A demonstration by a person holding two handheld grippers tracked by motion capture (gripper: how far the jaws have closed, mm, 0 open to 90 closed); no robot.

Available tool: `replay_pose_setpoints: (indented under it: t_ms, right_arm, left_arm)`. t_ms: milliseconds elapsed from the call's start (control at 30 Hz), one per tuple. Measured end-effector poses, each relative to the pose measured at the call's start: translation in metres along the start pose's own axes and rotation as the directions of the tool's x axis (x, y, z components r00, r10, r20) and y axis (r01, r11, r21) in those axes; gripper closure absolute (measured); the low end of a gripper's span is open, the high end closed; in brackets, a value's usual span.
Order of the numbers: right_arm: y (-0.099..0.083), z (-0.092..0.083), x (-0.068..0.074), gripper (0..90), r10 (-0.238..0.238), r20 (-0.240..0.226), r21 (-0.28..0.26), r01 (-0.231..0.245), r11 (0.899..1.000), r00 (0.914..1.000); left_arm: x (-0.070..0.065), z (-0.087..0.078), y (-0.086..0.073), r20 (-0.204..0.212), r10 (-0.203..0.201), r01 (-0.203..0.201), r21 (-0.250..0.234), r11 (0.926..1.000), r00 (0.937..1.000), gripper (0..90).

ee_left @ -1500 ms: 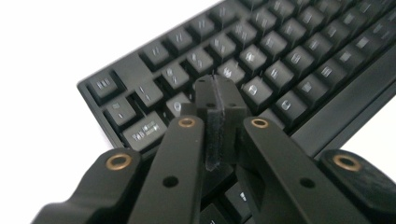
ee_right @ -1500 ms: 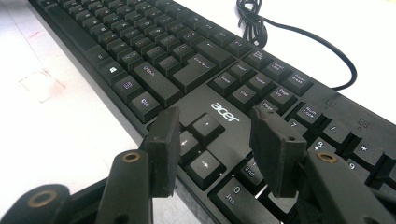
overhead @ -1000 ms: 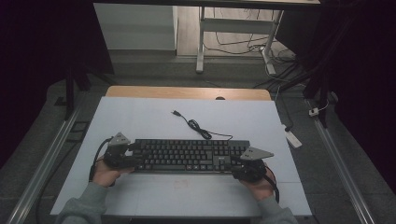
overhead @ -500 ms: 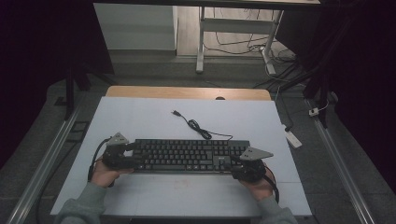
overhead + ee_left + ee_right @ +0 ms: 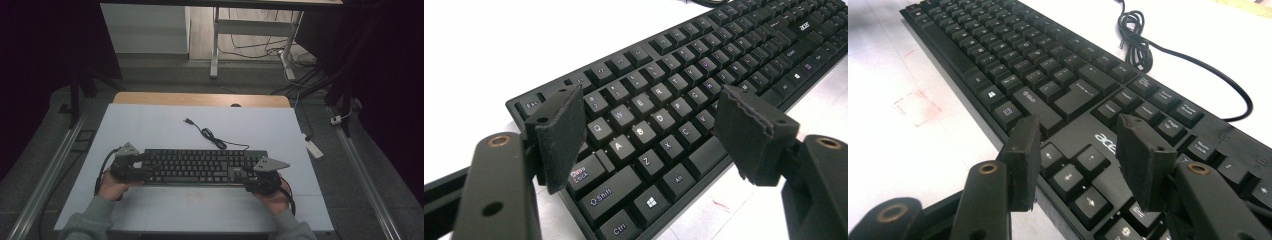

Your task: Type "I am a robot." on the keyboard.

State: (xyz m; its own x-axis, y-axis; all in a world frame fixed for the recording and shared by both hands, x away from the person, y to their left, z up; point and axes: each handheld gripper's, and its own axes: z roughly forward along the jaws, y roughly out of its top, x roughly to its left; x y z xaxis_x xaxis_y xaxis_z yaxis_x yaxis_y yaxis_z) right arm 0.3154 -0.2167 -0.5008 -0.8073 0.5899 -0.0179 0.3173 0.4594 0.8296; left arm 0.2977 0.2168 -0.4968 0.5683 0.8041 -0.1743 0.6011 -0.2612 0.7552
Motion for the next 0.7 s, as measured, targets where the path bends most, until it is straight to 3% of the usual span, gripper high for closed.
replay_pose_setpoints:
  t_ms: [300,700]
  right_arm:
    - [0.008,0.007,0.007,59.6,-0.012,-0.033,-0.014,0.012,1.0,0.9994]
    - [0.031,0.031,0.021,89.3,-0.037,-0.107,0.006,0.038,0.999,0.9935]
  left_arm:
    - [-0.001,0.002,0.0,-0.001,0.008,-0.008,0.009,0.9999,1.0,28.9]
    - [-0.001,0.003,-0.001,-0.006,0.011,-0.011,0.015,0.9998,0.9999,28.5]
